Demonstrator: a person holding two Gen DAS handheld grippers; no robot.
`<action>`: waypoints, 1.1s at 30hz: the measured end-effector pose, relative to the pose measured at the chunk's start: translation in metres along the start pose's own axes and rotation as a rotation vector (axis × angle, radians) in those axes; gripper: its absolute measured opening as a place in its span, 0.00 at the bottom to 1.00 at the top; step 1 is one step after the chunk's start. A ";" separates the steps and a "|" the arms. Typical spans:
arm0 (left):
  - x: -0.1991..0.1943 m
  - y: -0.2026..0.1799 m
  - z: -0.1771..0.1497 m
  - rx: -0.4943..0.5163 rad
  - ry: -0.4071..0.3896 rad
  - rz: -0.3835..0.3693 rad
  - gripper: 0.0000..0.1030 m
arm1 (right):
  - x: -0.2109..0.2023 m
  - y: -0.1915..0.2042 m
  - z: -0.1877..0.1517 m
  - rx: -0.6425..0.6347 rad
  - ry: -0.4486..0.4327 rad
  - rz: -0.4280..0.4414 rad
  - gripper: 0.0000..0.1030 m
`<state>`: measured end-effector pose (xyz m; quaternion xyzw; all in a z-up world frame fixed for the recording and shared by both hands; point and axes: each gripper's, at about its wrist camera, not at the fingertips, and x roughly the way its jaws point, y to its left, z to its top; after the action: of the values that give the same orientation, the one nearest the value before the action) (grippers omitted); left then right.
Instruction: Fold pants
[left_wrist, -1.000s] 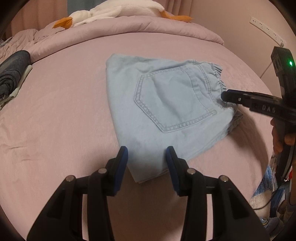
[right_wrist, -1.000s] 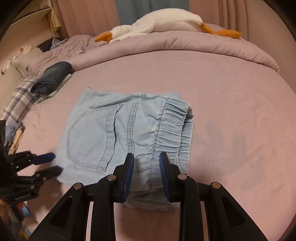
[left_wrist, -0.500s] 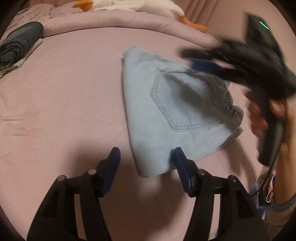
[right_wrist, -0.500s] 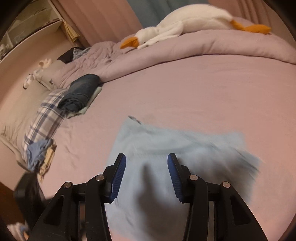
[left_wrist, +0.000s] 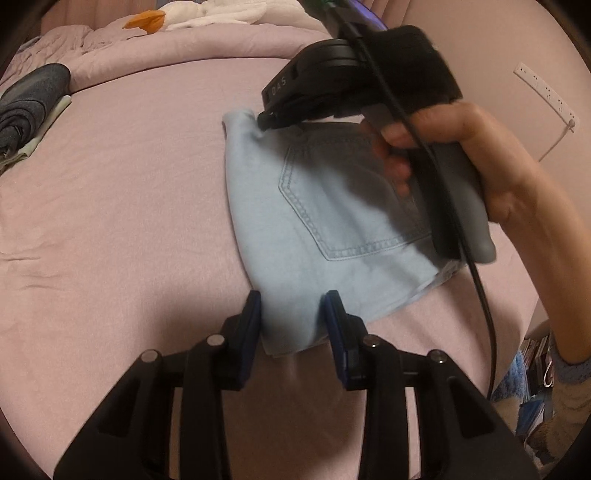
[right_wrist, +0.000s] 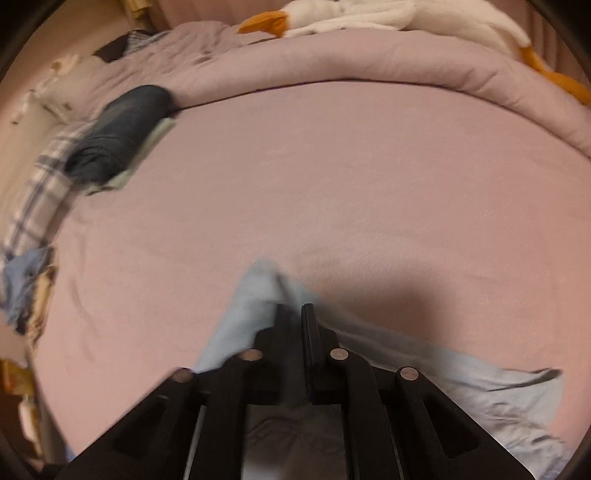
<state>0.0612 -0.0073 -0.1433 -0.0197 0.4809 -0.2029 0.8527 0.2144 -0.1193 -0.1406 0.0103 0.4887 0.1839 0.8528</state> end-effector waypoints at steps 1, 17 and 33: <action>-0.001 -0.001 -0.001 -0.002 0.001 -0.001 0.33 | -0.001 -0.001 0.001 0.001 -0.008 -0.028 0.07; -0.033 -0.001 -0.005 -0.158 -0.043 0.001 0.61 | -0.121 -0.071 -0.077 0.253 -0.199 0.193 0.46; -0.036 0.021 -0.003 -0.219 -0.041 -0.029 0.74 | -0.147 -0.118 -0.143 0.469 -0.229 0.343 0.70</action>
<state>0.0492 0.0255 -0.1205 -0.1240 0.4822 -0.1612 0.8521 0.0638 -0.3000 -0.1166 0.3097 0.4096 0.2049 0.8333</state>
